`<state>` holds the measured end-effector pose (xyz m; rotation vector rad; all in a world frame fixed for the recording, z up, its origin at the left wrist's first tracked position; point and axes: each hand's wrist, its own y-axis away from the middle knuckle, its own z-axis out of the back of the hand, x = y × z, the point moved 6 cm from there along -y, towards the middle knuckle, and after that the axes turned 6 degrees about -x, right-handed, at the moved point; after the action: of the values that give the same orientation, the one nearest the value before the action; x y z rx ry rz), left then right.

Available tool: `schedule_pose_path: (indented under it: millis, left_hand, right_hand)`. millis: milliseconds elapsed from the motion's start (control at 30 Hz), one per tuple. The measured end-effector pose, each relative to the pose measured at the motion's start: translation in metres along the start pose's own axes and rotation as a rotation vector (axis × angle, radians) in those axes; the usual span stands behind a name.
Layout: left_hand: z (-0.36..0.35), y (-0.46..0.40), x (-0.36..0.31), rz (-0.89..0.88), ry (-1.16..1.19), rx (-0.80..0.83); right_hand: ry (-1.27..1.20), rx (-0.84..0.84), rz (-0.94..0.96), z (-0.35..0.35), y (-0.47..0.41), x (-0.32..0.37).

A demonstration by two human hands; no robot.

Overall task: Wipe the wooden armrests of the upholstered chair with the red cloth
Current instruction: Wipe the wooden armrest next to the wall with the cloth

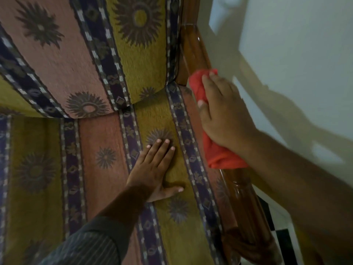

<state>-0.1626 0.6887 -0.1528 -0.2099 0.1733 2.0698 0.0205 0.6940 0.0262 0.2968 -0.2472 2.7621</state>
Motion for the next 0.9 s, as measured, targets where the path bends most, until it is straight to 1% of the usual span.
schedule_pose_path:
  millis: [67, 233, 333, 433, 567, 633, 733, 800, 900]
  left_hand:
    - [0.002, 0.000, -0.002, 0.005, 0.010, -0.002]
    - [0.003, -0.001, -0.003, 0.016, 0.001, 0.004]
    - [0.001, -0.001, -0.001, 0.009, -0.009, 0.005]
    - [0.000, -0.001, 0.000, 0.011, -0.022, -0.006]
    - [-0.003, 0.002, 0.002, 0.011, -0.031, -0.025]
    - [-0.003, 0.000, 0.001, 0.018, -0.030, -0.028]
    - [-0.001, -0.002, -0.001, 0.032, -0.045, 0.005]
    - [0.000, -0.002, 0.001, 0.052, -0.046, 0.064]
    - [0.009, -0.004, 0.000, 0.071, -0.018, 0.137]
  right_hand:
    - [0.005, -0.005, 0.008, 0.003, 0.014, -0.003]
    - [0.015, -0.055, -0.010, 0.005, -0.027, 0.000]
    - [0.043, -0.076, -0.016, 0.001, -0.015, 0.000]
    - [0.027, -0.026, -0.009, -0.005, 0.002, -0.001]
    - [0.002, 0.078, -0.017, -0.009, -0.012, -0.003]
    - [0.000, 0.089, -0.016, -0.007, -0.011, -0.003]
    - [0.086, 0.081, 0.021, -0.008, 0.006, -0.001]
    - [0.148, 0.071, 0.050, -0.009, 0.017, 0.000]
    - [0.173, 0.067, 0.067, -0.009, 0.028, 0.001]
